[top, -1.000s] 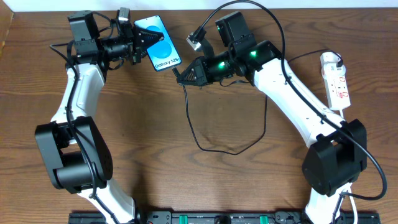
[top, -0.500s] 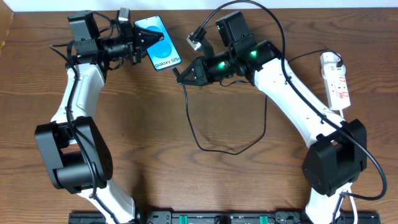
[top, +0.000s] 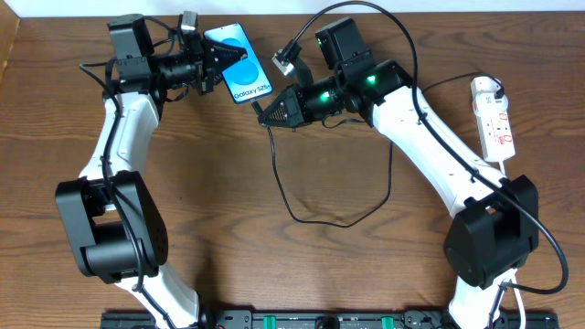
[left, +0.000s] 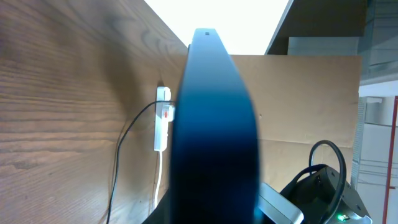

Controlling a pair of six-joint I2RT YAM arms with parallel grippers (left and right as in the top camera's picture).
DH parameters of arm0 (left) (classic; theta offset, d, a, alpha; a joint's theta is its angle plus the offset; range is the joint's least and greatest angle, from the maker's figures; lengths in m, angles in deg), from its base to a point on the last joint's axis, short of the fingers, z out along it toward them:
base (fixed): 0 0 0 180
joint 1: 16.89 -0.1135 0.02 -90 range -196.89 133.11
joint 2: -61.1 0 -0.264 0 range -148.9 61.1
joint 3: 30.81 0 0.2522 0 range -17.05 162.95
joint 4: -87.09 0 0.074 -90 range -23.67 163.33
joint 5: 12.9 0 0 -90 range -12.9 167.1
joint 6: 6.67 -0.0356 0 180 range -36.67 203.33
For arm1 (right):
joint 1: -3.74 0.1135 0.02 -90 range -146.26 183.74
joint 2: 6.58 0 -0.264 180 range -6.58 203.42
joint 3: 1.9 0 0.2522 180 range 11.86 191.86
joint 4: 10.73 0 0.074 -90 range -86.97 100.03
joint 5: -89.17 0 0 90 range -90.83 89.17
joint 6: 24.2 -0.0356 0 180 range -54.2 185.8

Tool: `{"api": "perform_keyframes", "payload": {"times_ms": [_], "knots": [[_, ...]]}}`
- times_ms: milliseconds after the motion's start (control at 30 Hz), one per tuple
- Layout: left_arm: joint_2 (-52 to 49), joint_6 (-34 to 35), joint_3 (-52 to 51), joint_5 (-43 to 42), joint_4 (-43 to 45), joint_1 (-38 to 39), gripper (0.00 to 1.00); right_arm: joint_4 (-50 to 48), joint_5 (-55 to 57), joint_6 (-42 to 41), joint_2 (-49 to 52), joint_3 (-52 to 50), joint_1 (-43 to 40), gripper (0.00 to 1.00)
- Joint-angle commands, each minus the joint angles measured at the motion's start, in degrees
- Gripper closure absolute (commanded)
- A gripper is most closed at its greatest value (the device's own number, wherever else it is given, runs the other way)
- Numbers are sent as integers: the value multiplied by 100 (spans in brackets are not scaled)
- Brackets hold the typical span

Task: Plug charger to phone and switch on socket
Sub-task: 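Push the USB-C plug up into the phone's port with the right gripper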

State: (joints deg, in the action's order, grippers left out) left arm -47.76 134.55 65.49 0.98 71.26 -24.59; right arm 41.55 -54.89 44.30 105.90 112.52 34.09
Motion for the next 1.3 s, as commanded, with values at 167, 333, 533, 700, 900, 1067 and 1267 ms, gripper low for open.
{"api": "perform_keyframes", "payload": {"times_ms": [167, 333, 533, 700, 900, 1067, 1267], "knots": [[96, 11, 157, -160, 48, 28, 93, 63, -70, -37, -46, 20, 39, 99], [96, 9, 157, -160, 48, 28, 93, 170, -70, -35, -46, 20, 39, 99], [96, 9, 157, -162, 46, 28, 93, 168, -70, -37, -46, 20, 37, 99], [96, 9, 157, -160, 46, 31, 93, 74, -70, -79, -46, 20, 39, 99], [96, 9, 157, -162, 46, 31, 93, 63, 20, -125, -46, 20, 35, 99], [96, 9, 157, -164, 46, 31, 93, 63, 153, -205, -46, 20, 33, 99], [96, 9, 157, -166, 46, 31, 93, 63, 214, -205, -46, 20, 33, 99]]}}
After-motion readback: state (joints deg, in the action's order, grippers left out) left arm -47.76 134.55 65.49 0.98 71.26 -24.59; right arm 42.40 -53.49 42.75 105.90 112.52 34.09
